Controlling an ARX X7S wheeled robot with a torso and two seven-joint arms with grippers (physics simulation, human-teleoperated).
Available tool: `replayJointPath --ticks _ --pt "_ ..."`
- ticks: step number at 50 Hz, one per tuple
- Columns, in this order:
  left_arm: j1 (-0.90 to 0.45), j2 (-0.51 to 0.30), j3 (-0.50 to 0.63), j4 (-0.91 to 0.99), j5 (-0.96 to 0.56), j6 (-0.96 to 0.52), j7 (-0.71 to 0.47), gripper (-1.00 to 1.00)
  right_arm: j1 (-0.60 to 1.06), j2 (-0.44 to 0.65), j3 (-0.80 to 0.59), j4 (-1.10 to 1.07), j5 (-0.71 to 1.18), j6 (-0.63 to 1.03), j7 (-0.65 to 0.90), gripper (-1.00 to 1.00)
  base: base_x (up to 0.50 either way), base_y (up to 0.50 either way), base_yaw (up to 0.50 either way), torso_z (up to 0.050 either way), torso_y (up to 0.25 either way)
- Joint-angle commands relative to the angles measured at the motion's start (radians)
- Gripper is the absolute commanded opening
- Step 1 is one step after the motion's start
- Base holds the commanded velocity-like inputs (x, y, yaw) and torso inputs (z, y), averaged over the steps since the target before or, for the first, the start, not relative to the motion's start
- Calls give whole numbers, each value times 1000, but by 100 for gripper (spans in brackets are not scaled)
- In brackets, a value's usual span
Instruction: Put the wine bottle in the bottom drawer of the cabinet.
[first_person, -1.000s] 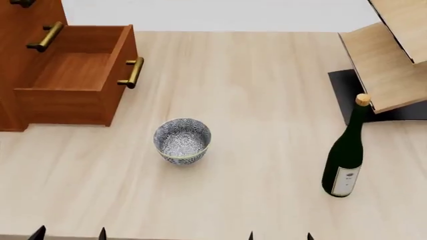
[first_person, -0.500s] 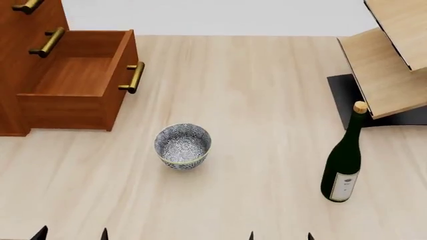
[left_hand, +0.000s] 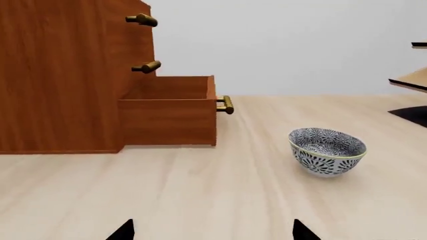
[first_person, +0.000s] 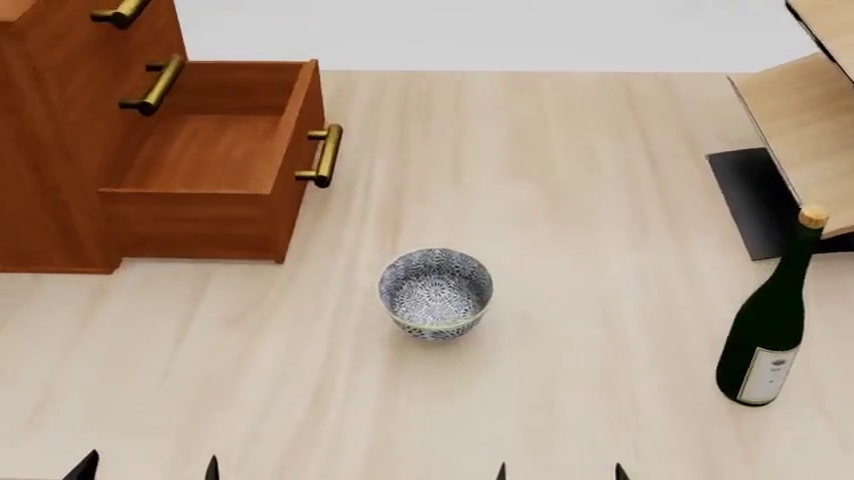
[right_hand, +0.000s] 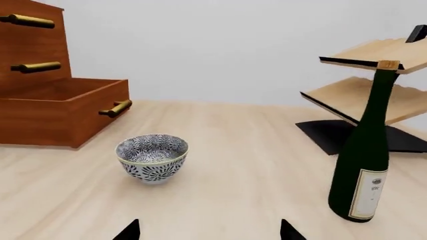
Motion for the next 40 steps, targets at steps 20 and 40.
replayJointPath --ticks 20,40 --pt "-15 -23 20 -12 -32 8 -27 100 23 16 -24 18 32 8 28 100 0 272 0 0 0" --pt "-30 -84 8 345 -135 -353 -83 100 45 54 1 -190 80 172 69 100 0 0 0 0 0"
